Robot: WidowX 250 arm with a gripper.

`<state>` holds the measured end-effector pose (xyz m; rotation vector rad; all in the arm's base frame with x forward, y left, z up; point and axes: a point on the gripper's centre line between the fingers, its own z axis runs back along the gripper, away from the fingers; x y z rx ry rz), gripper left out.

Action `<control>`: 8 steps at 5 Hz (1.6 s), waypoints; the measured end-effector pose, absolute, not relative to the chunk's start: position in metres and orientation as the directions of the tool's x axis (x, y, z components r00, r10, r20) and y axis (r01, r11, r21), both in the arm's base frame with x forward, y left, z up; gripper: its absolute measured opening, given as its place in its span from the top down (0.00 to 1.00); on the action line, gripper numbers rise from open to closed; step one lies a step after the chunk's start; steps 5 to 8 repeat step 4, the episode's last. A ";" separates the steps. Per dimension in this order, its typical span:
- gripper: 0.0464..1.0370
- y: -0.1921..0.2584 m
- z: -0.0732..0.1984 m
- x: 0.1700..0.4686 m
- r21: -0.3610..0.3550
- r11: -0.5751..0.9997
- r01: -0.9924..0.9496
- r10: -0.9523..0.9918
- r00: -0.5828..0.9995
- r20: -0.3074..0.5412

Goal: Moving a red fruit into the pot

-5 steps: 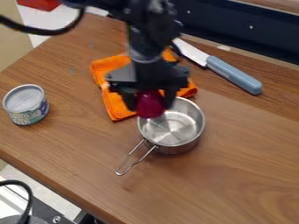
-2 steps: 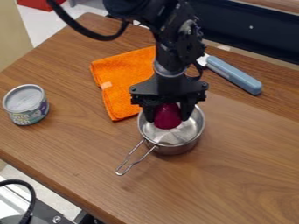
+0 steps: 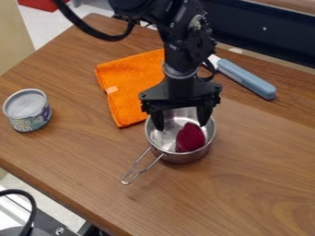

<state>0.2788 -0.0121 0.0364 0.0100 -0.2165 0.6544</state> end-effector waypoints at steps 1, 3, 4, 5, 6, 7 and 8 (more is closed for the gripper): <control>0.04 -0.009 0.049 0.277 -0.087 0.786 -0.612 0.616 0.763 0.197; 0.04 0.009 0.094 0.275 -0.142 0.752 -0.644 0.658 0.724 0.206; 0.04 0.026 0.105 0.268 -0.108 0.740 -0.664 0.671 0.719 0.181; 0.04 0.026 0.105 0.268 -0.108 0.740 -0.664 0.671 0.719 0.181; 0.04 0.026 0.105 0.268 -0.108 0.740 -0.664 0.671 0.719 0.181; 0.04 0.026 0.105 0.268 -0.108 0.740 -0.664 0.671 0.719 0.181; 0.04 0.026 0.105 0.268 -0.108 0.740 -0.664 0.671 0.719 0.181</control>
